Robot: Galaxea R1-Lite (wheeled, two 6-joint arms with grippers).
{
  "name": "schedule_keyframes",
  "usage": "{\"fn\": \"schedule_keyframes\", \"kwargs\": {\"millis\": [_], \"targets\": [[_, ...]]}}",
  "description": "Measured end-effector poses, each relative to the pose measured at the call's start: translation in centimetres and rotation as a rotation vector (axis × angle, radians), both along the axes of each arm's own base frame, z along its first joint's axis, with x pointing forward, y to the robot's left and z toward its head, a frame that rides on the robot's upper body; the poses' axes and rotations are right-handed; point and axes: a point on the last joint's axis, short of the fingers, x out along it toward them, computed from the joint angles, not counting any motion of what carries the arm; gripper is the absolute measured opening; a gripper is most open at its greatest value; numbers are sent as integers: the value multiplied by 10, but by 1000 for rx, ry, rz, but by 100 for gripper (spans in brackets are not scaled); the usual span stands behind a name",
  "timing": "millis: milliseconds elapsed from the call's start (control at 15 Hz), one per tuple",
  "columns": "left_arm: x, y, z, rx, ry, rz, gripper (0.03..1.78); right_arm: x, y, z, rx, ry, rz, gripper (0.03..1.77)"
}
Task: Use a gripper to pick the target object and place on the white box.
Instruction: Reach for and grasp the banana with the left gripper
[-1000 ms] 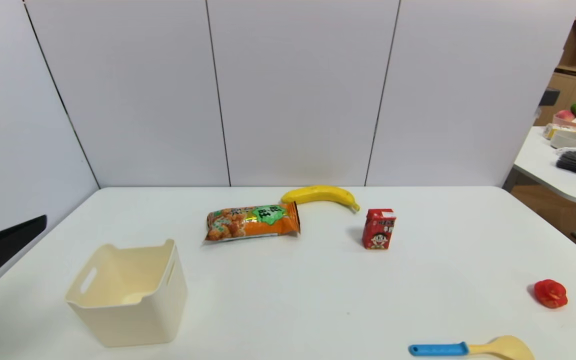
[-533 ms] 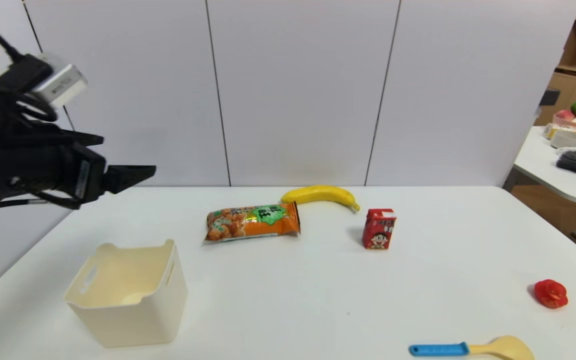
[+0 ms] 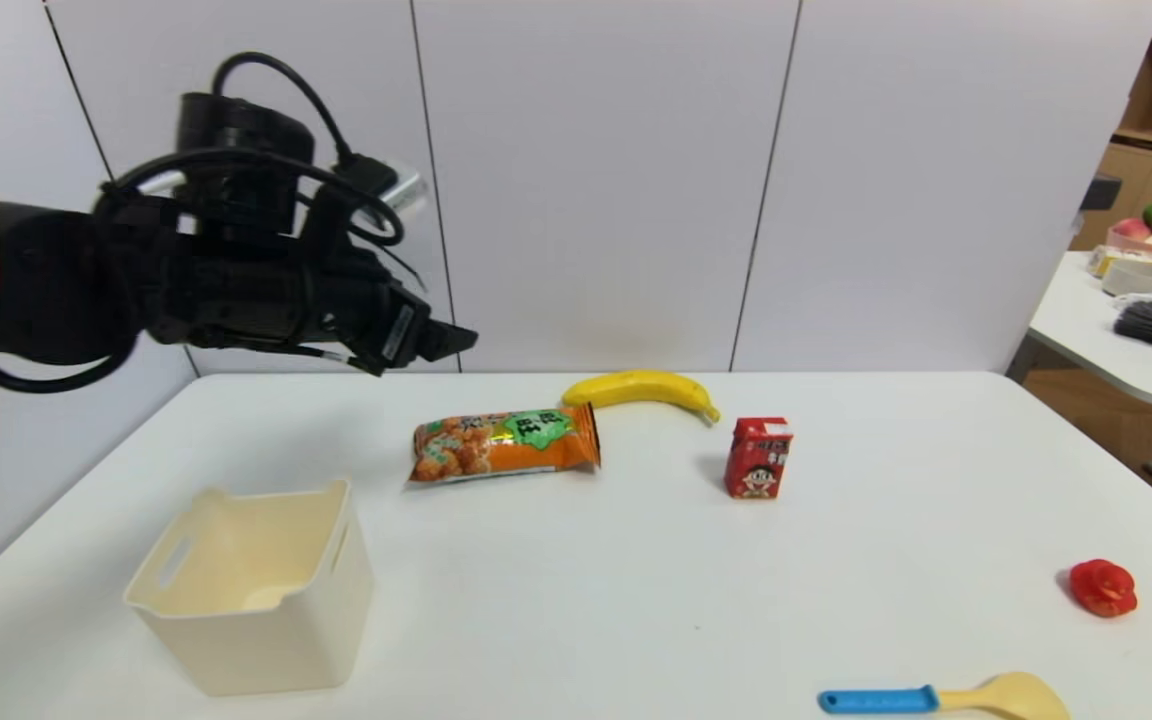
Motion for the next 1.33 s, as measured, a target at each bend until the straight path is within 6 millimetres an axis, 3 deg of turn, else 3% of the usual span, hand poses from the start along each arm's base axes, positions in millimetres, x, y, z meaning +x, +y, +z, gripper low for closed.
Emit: {"fn": "schedule_keyframes", "kwargs": {"millis": [267, 600, 1000, 1333], "targets": [[42, -43, -22, -22, 26, -121, 169, 0, 0, 0, 0, 0, 0, 170], [81, -81, -52, -74, 57, -270, 169, 0, 0, 0, 0, 0, 0, 170], [116, -102, -80, -108, 56, -336, 169, 0, 0, 0, 0, 0, 0, 170], [130, -106, -106, -121, 84, -327, 169, 0, 0, 0, 0, 0, 0, 170]]}}
